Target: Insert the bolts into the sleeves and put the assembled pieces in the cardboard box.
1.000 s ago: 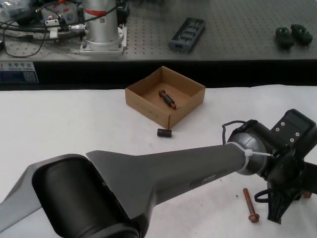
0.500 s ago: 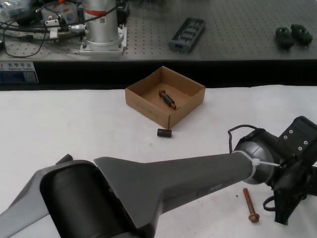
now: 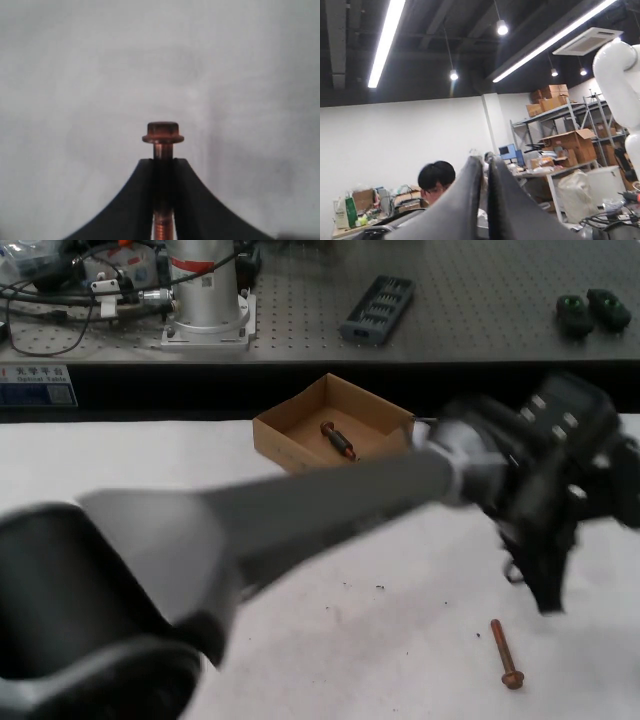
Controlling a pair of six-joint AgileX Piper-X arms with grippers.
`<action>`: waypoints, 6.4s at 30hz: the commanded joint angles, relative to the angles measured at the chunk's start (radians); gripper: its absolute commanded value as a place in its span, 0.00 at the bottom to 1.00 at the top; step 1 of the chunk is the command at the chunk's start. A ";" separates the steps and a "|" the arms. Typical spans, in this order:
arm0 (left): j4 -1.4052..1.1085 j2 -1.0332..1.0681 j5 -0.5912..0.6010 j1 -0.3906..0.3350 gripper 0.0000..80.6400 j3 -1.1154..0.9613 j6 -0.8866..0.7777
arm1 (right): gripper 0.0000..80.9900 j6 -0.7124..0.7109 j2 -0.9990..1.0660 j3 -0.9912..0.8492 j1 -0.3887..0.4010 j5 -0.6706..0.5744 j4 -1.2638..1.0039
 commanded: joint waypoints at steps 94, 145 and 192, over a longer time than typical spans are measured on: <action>-0.020 -0.812 0.135 0.189 0.01 0.907 -0.755 | 0.07 0.024 0.029 -0.097 -0.001 -0.069 0.434; -0.838 -1.946 -0.216 0.098 0.01 1.905 -0.875 | 0.07 -0.613 1.889 -1.370 0.046 -0.063 1.180; -0.655 -2.196 -0.207 0.098 0.01 1.905 -0.879 | 0.36 -0.699 2.343 -1.633 0.184 0.215 1.440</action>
